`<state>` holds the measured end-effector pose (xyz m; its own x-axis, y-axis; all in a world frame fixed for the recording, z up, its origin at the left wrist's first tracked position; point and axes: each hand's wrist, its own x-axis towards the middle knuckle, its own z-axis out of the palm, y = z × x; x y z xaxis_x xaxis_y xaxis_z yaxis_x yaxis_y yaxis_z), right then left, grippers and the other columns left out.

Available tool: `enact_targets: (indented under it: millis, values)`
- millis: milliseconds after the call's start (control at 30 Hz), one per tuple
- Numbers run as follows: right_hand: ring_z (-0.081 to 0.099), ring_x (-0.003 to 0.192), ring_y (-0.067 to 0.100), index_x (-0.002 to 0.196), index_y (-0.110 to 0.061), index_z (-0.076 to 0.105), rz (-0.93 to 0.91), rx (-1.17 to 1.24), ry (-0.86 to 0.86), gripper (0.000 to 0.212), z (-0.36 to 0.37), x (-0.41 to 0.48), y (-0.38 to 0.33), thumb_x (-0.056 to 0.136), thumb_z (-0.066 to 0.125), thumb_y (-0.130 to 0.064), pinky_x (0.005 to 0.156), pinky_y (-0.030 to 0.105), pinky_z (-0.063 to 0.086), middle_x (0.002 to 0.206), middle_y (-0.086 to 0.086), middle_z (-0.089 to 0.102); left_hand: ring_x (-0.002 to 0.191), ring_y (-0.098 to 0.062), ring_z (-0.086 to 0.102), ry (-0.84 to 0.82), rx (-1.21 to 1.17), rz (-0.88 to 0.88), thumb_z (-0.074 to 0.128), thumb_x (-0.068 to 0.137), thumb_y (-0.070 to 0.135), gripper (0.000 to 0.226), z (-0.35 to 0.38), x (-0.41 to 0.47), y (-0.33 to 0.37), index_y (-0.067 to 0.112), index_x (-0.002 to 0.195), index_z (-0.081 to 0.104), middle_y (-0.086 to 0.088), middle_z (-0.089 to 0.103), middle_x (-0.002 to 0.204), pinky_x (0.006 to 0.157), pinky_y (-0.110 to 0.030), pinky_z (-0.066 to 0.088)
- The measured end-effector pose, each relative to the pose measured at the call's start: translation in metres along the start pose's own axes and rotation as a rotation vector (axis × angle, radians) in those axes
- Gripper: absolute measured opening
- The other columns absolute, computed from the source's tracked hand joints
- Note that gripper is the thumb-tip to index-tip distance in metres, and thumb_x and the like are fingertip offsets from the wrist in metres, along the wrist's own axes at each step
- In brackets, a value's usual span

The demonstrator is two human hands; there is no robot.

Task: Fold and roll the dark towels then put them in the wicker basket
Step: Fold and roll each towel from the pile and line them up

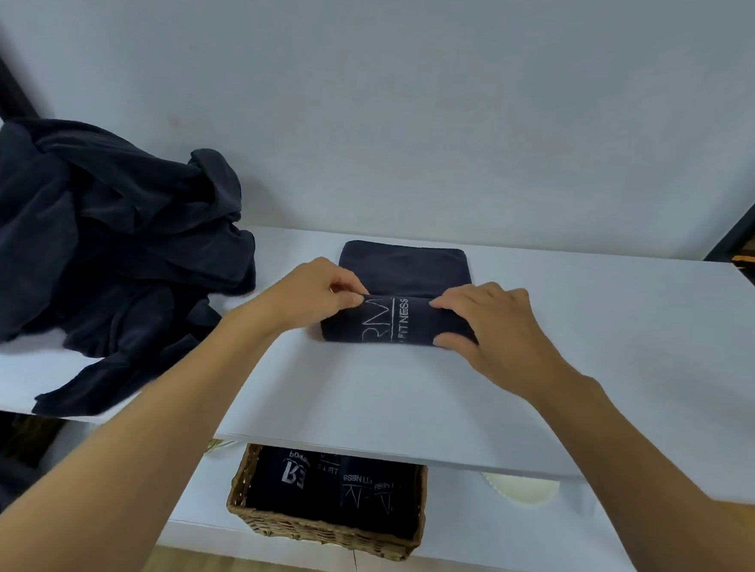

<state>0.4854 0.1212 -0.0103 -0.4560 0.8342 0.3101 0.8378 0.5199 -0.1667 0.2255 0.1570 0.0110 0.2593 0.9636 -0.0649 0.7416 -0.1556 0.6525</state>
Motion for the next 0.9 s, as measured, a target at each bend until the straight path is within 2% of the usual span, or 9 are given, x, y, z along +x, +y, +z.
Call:
enact_targets:
  millis: [67, 133, 233, 333, 467, 600, 667, 767, 900]
  values:
    - [0.049, 0.113, 0.016, 0.126, -0.028, 0.058, 0.093, 0.116, -0.088, 0.032, -0.004, 0.014, 0.003, 0.095, 0.059, -0.036, 0.095, 0.036, 0.027, 0.124, -0.013, 0.059, 0.076, -0.013, 0.059, 0.245, 0.228, 0.111, 0.066, 0.09, 0.027, 0.007, 0.005, -0.003, 0.0, 0.025, 0.086, 0.071, 0.005, 0.069, 0.087, 0.082, -0.031, 0.045]
    - [0.052, 0.112, 0.016, 0.123, -0.03, 0.06, 0.169, 0.215, -0.175, 0.029, -0.006, 0.027, 0.007, 0.095, 0.058, -0.037, 0.101, 0.039, 0.03, 0.12, -0.012, 0.062, 0.076, -0.019, 0.057, 0.426, 0.486, 0.336, 0.065, 0.087, 0.042, 0.022, 0.013, -0.011, -0.006, 0.021, 0.085, 0.071, 0.006, 0.067, 0.084, 0.079, -0.033, 0.038]
    - [0.057, 0.108, 0.015, 0.113, -0.035, 0.064, 0.292, 0.414, -0.27, 0.022, -0.008, 0.038, 0.016, 0.092, 0.062, -0.036, 0.1, 0.04, 0.04, 0.11, -0.013, 0.065, 0.085, -0.023, 0.058, 0.389, 0.652, 0.545, 0.07, 0.076, 0.053, 0.047, 0.021, -0.015, -0.02, 0.013, 0.101, 0.07, 0.002, 0.068, 0.096, 0.078, -0.031, 0.032]
    - [0.056, 0.109, 0.013, 0.115, -0.037, 0.062, 0.316, 0.407, -0.281, 0.026, -0.013, 0.045, 0.013, 0.089, 0.065, -0.035, 0.101, 0.039, 0.039, 0.107, -0.017, 0.061, 0.095, -0.021, 0.051, 0.242, 0.557, 0.435, 0.071, 0.081, 0.048, 0.042, 0.014, -0.003, -0.017, 0.018, 0.111, 0.066, 0.004, 0.066, 0.103, 0.082, -0.028, 0.028]
    - [0.049, 0.113, 0.013, 0.126, -0.035, 0.057, 0.085, 0.049, -0.06, 0.04, -0.009, 0.035, -0.001, 0.087, 0.067, -0.038, 0.093, 0.035, 0.027, 0.121, -0.015, 0.056, 0.096, -0.018, 0.052, -0.024, 0.291, 0.216, 0.07, 0.084, 0.043, 0.034, -0.007, 0.023, -0.001, 0.021, 0.11, 0.068, 0.003, 0.065, 0.101, 0.084, -0.03, 0.037]
    - [0.045, 0.118, 0.013, 0.131, -0.033, 0.053, 0.078, -0.031, -0.101, 0.045, -0.002, 0.041, 0.001, 0.088, 0.065, -0.041, 0.093, 0.033, 0.022, 0.127, -0.014, 0.053, 0.098, -0.019, 0.06, -0.217, 0.222, 0.087, 0.067, 0.087, 0.042, 0.03, -0.021, 0.042, 0.004, 0.02, 0.107, 0.071, 0.006, 0.065, 0.098, 0.084, -0.031, 0.045]
    - [0.047, 0.112, 0.011, 0.128, -0.032, 0.055, 0.112, 0.063, -0.161, 0.037, -0.006, 0.057, 0.007, 0.092, 0.062, -0.037, 0.095, 0.035, 0.024, 0.12, -0.014, 0.058, 0.095, -0.021, 0.059, -0.187, 0.348, 0.093, 0.065, 0.086, 0.048, 0.034, -0.023, 0.047, 0.01, 0.02, 0.105, 0.07, 0.004, 0.063, 0.094, 0.084, -0.034, 0.043]
    - [0.05, 0.1, 0.01, 0.121, -0.032, 0.059, 0.194, 0.195, -0.328, 0.028, -0.01, 0.081, 0.02, 0.093, 0.059, -0.035, 0.098, 0.039, 0.033, 0.105, -0.015, 0.058, 0.097, -0.02, 0.058, 0.053, 0.612, 0.269, 0.066, 0.082, 0.053, 0.044, -0.02, 0.045, 0.014, 0.024, 0.115, 0.062, 0.005, 0.061, 0.101, 0.09, -0.037, 0.037]
    - [0.061, 0.103, 0.014, 0.114, -0.028, 0.064, 0.336, 0.54, -0.355, 0.022, -0.009, 0.098, 0.035, 0.092, 0.063, -0.029, 0.08, 0.024, 0.048, 0.102, -0.013, 0.064, 0.1, -0.021, 0.056, 0.06, 0.652, 0.293, 0.065, 0.086, 0.044, 0.043, -0.015, 0.049, 0.008, 0.027, 0.124, 0.057, 0.004, 0.062, 0.11, 0.087, -0.034, 0.034]
